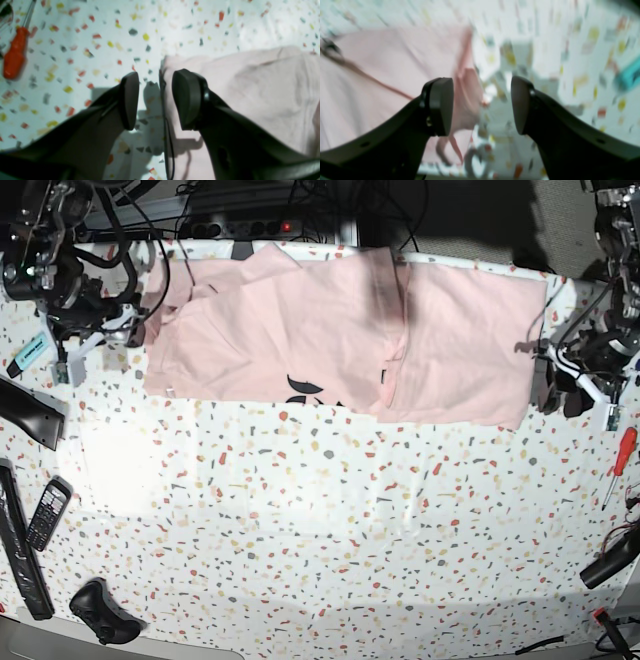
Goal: Fold the T-shirt properly
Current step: 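Lift the shirt end with the right gripper and fold it over toward the left gripper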
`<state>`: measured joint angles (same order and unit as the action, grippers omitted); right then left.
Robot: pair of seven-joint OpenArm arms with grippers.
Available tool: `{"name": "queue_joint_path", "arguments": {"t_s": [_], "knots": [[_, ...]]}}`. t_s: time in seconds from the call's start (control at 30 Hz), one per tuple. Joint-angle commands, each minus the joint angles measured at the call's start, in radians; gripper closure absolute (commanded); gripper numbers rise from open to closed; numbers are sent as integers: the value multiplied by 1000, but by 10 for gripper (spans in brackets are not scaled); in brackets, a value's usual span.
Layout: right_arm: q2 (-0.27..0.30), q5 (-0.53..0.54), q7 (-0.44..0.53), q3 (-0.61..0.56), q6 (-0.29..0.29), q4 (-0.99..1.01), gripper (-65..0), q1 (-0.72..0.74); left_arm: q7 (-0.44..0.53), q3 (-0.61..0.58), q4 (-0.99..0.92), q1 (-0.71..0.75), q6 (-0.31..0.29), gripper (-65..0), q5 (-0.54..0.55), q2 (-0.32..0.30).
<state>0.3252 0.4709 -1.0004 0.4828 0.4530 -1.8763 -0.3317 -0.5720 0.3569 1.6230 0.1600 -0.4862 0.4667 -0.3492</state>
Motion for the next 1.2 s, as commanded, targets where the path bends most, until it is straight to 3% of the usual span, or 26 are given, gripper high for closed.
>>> {"name": "queue_joint_path", "arguments": {"t_s": [0.0, 0.3, 0.47, 0.57, 0.7, 0.83, 1.0, 1.17], "knots": [[19, 29, -5, 4, 4, 7, -354, 16, 30, 3, 4, -11, -4, -254, 13, -16], [12, 141, -10, 1, 89, 232, -353, 89, 55, 3, -24, -11, -4, -254, 13, -17], [13, 321, -94, 1, 187, 267, -353, 101, 74, 3, -24, -11, -4, -254, 13, -17], [11, 388, -108, 1, 195, 267, -353, 101, 74, 3, -24, -11, -4, -254, 12, -17], [-2, 393, -107, 1, 195, 267, -347, 102, 73, 3, -24, -11, -4, -254, 12, -17], [-23, 377, -85, 1, 195, 267, -199, 102, 73, 3, -24, -11, -4, -254, 12, -17], [-37, 232, 23, 1, 195, 267, -9, 102, 72, 3, -24, -11, -4, -254, 12, -17], [-37, 204, 36, 2, 195, 244, 0, 102, 72, 3, -24, -11, -4, -254, 11, -17]]}}
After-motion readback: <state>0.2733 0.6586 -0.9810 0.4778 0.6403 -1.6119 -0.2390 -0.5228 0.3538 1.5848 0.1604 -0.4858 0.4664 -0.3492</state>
